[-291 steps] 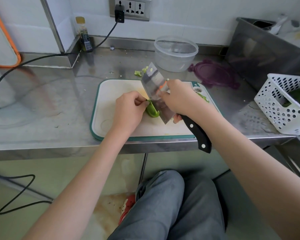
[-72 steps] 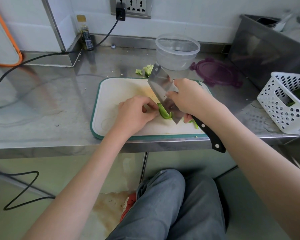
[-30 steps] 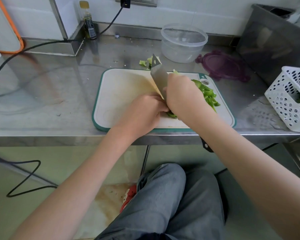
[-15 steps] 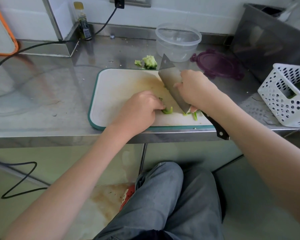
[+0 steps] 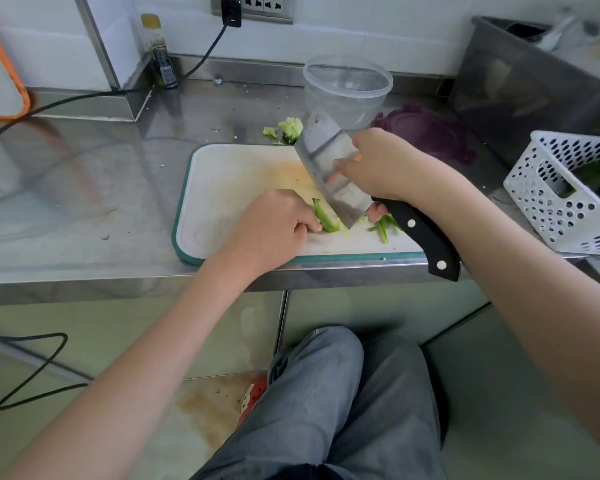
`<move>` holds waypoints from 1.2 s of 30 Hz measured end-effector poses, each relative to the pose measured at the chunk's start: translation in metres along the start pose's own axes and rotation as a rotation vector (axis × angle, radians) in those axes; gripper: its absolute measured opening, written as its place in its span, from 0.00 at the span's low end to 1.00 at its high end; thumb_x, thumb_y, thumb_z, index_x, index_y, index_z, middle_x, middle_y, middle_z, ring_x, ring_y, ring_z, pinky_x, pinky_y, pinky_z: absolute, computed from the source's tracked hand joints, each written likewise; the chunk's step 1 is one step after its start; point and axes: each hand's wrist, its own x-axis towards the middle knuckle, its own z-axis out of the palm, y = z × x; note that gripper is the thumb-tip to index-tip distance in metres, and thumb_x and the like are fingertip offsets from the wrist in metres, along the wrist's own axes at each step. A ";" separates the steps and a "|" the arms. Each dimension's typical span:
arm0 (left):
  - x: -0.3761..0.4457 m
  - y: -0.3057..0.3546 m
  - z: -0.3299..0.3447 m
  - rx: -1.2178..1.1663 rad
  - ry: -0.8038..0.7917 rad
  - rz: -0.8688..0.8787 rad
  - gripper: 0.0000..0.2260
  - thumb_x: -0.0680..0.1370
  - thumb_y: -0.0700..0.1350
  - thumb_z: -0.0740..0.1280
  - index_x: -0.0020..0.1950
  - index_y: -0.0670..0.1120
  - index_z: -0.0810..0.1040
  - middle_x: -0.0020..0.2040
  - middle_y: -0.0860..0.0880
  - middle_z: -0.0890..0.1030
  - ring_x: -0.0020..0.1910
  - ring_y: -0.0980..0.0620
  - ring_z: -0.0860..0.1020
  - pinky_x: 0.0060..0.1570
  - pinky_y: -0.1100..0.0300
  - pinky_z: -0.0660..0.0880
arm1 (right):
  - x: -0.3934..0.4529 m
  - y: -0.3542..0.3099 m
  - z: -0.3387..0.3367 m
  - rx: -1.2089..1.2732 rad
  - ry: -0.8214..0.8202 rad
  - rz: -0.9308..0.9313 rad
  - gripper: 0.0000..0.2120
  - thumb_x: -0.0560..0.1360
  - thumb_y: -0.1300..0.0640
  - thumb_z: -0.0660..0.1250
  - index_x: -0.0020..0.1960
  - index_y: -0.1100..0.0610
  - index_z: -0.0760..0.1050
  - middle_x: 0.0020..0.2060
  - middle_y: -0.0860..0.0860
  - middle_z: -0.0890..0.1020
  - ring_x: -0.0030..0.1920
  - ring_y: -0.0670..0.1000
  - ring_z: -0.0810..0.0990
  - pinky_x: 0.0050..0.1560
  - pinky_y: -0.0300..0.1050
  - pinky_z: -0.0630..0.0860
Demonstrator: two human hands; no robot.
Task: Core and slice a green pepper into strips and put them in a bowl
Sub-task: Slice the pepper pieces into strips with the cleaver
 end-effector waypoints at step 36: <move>-0.001 0.001 0.003 0.083 0.044 -0.010 0.21 0.66 0.37 0.54 0.46 0.43 0.85 0.45 0.44 0.85 0.48 0.41 0.80 0.49 0.48 0.78 | -0.003 0.006 0.012 0.147 -0.075 -0.030 0.17 0.81 0.50 0.58 0.67 0.56 0.66 0.44 0.59 0.78 0.14 0.50 0.73 0.15 0.38 0.71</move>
